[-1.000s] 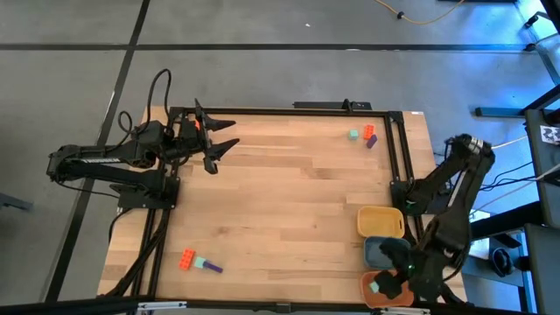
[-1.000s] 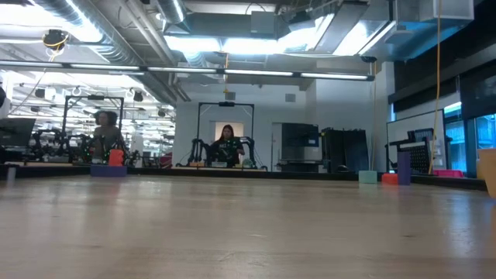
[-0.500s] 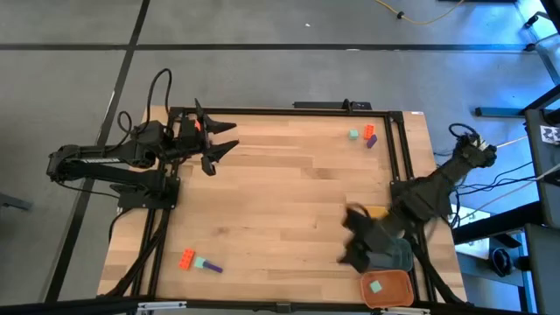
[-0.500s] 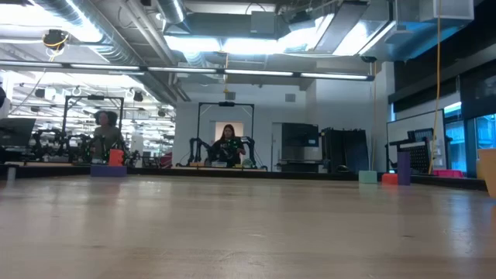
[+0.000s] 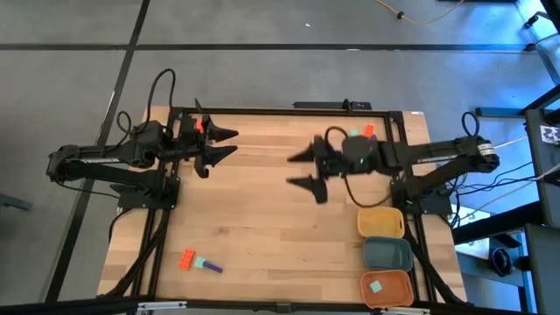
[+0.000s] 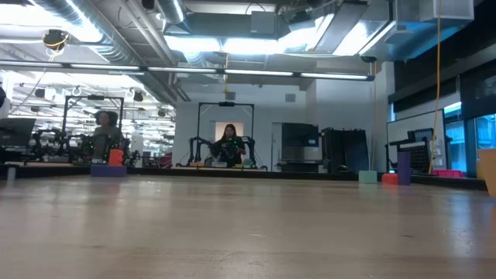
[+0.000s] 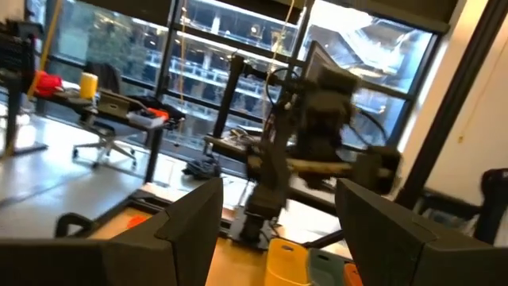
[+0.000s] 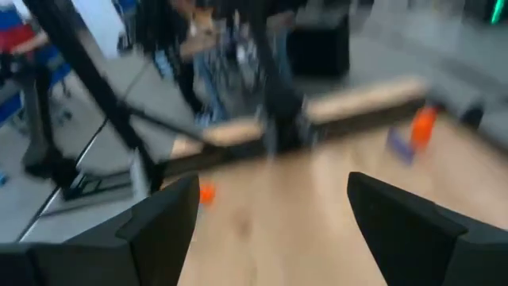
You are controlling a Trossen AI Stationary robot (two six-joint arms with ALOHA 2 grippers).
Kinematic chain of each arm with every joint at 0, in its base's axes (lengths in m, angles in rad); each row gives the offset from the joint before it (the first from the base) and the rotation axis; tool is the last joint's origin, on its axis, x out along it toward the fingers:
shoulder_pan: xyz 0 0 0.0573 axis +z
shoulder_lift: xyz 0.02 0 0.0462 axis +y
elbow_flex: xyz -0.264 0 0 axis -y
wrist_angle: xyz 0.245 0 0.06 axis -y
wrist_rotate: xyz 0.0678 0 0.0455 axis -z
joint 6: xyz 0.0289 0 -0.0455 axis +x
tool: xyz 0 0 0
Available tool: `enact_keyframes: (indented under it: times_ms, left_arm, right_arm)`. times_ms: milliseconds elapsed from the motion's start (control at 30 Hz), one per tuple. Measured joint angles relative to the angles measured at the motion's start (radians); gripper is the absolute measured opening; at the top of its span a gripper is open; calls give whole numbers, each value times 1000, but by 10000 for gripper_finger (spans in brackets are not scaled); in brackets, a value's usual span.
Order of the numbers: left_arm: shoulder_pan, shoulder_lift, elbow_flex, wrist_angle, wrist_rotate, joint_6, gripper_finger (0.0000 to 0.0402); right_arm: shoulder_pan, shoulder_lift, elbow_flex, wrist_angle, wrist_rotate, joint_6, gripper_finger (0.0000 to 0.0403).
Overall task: Sort & place blocks by color
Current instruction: Put the top right violet block into the blue bin
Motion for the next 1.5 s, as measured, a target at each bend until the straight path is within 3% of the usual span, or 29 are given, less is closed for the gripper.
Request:
enact_keyframes:
  times_ms: [167,467,767,1000,1300,1500]
  left_arm:
    - [0,0,0,0,1,-27,235]
    - [0,7,0,-1,-4,5,235]
    - [0,35,0,-2,3,164,235]
    - [1,38,0,-13,57,166,235]
    - [1,38,0,-15,52,166,235]
    - [1,38,0,-31,57,166,235]
  right_arm:
    - [-85,0,0,113,-71,-88,322]
    - [-227,-37,-1,77,-276,-139,322]
    - [-233,-147,-55,15,-282,-82,322]
    - [-204,-196,-175,65,-190,-22,322]
    - [-202,-199,-179,78,-193,-166,322]
    - [-202,-199,-179,82,-193,-165,322]
